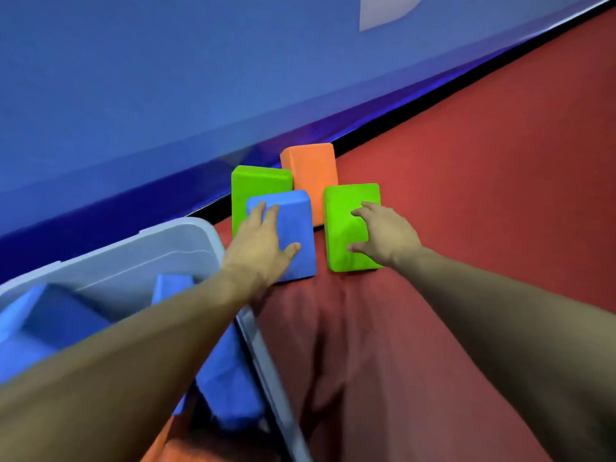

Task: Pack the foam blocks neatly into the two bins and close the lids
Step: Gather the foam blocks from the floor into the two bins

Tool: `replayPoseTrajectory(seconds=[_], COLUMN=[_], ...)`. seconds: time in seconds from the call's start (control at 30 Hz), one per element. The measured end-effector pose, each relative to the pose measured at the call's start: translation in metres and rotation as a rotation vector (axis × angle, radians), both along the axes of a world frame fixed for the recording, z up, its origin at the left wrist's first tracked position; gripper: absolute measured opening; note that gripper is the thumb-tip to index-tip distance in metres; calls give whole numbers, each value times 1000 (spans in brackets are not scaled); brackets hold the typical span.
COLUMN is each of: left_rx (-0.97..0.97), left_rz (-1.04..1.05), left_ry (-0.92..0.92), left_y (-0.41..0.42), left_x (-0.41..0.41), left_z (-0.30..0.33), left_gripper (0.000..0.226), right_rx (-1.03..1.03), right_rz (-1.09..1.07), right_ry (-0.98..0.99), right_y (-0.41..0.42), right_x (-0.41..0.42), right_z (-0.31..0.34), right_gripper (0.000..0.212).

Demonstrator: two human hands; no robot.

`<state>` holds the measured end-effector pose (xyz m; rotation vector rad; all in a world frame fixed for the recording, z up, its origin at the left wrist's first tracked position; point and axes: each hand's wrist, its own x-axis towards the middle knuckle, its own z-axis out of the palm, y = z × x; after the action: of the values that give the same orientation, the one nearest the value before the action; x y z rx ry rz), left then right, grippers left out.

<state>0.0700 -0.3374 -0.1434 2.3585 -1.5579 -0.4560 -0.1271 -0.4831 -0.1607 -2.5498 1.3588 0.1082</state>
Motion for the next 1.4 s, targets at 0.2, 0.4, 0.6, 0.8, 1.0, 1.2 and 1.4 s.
replayPoseTrajectory(seconds=[0.2, 0.4, 0.6, 0.8, 1.0, 1.2, 1.4], left_rx=[128, 195, 130, 21, -150, -229, -411], left_rz=[-71, -117, -207, -193, -172, -51, 262], left_ry=[-139, -273, -216, -127, -98, -122, -158], left_y=[-86, -108, -106, -65, -19, 105, 285], left_x=[40, 62, 55, 21, 8, -1, -12], left_z=[-55, -85, -78, -58, 39, 160, 254], left_gripper=[99, 91, 67, 50, 51, 50, 50], right_rx=[-53, -35, -50, 41, -74, -52, -84], right_rz=[-25, 32, 52, -5, -129, -199, -152], right_ry=[78, 239, 199, 133, -19, -235, -441], right_y=[-109, -156, -152, -113, -39, 72, 215], right_x=[48, 80, 78, 30, -15, -43, -66], right_z=[-56, -88, -103, -52, 35, 156, 258], right_gripper=[108, 132, 138, 84, 77, 61, 57])
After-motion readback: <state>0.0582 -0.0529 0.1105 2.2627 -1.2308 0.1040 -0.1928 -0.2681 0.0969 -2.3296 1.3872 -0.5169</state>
